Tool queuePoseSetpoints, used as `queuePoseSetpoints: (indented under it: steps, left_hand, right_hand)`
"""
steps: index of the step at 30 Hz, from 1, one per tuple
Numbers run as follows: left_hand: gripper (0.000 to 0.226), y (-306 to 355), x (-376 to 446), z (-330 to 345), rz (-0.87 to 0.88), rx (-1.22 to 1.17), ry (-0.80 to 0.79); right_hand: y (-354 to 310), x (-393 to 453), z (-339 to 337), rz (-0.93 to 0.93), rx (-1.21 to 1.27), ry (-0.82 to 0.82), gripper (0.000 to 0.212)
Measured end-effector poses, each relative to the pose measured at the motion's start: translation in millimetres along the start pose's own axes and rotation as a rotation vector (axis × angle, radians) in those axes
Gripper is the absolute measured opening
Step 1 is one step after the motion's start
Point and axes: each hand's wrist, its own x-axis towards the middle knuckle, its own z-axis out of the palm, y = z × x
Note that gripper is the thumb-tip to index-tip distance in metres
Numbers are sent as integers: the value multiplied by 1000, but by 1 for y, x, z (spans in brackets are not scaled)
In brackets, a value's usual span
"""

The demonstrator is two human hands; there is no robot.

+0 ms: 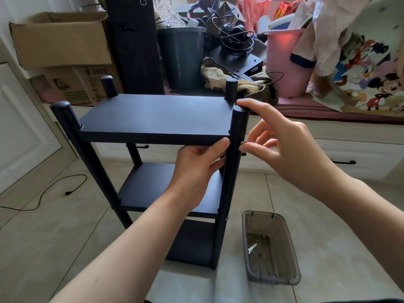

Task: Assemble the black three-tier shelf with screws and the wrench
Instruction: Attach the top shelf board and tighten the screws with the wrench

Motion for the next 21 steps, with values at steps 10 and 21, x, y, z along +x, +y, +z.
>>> queuePoseSetpoints:
  steps: [10, 21]
  left_hand:
    - [23, 2, -4, -6, -2, -5, -44]
    - [33, 4, -6, -13, -11, 9, -60]
  right_hand:
    - [9, 5, 0, 89, 215, -109, 68]
    - [3, 7, -8, 51, 413, -164, 67]
